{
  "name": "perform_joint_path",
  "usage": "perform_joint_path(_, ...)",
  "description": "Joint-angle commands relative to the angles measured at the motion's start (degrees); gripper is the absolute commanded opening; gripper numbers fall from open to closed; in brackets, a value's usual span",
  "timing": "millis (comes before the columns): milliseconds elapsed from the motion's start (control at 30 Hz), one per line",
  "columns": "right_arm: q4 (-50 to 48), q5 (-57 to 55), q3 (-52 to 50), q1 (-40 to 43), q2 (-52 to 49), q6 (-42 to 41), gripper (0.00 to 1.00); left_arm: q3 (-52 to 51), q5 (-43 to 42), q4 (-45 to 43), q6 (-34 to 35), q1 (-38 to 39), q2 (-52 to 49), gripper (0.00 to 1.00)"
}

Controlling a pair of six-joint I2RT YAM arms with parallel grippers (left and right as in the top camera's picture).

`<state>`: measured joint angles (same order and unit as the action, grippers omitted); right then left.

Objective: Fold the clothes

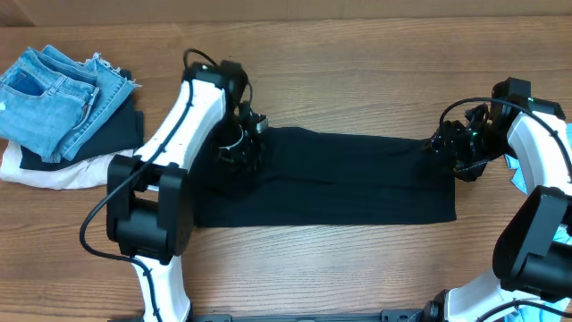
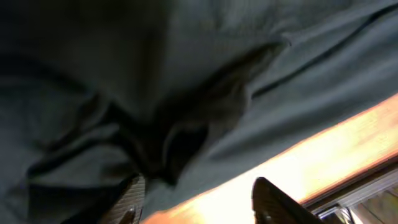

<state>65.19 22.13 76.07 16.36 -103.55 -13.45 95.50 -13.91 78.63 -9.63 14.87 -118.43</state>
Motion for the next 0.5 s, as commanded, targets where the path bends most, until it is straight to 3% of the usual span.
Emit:
perform_joint_path(0, -0.2, 0.5, 1.2, -0.3, 1.3, 0.4, 0.72, -2.3, 1.9, -3.4, -0.2, -0.2, -0.1, 0.47)
perform_joint_path(167, -0.2, 0.5, 1.2, -0.3, 1.3, 0.4, 0.72, -2.3, 4.0, -5.2, -0.3, -0.2, -0.1, 0.04)
perform_joint_path(200, -0.2, 0.5, 1.2, -0.3, 1.3, 0.4, 0.72, -2.2, 3.0, -3.8, -0.2, -0.1, 0.0, 0.04)
perform_joint_path(300, -0.2, 0.5, 1.2, -0.3, 1.3, 0.4, 0.72, 0.1, -15.3, 8.3, -0.2, 0.0, 0.0, 0.04)
perform_joint_path(333, -0.3, 0.5, 1.2, -0.3, 1.3, 0.4, 0.72, 0.0, -17.6, 9.8, -0.2, 0.5, 0.0, 0.04)
perform_joint_path(367, -0.4, 0.5, 1.2, -0.3, 1.3, 0.4, 0.72, 0.0, -17.7, 10.3, 0.1, 1.0, 0.0, 0.10)
perform_joint_path(400, -0.3, 0.5, 1.2, -0.3, 1.3, 0.4, 0.72, 0.0, -17.6, 10.5, 0.7, 1.9, 0.0, 0.34)
perform_joint_path(433, -0.3, 0.5, 1.2, -0.3, 1.3, 0.4, 0.72, 0.0, -17.1, 10.2, 0.7, 2.5, 0.0, 0.44)
perform_joint_path(467, -0.3, 0.5, 1.2, -0.3, 1.3, 0.4, 0.72, 0.0, -16.1, 9.9, 0.7, 2.9, 0.0, 0.43)
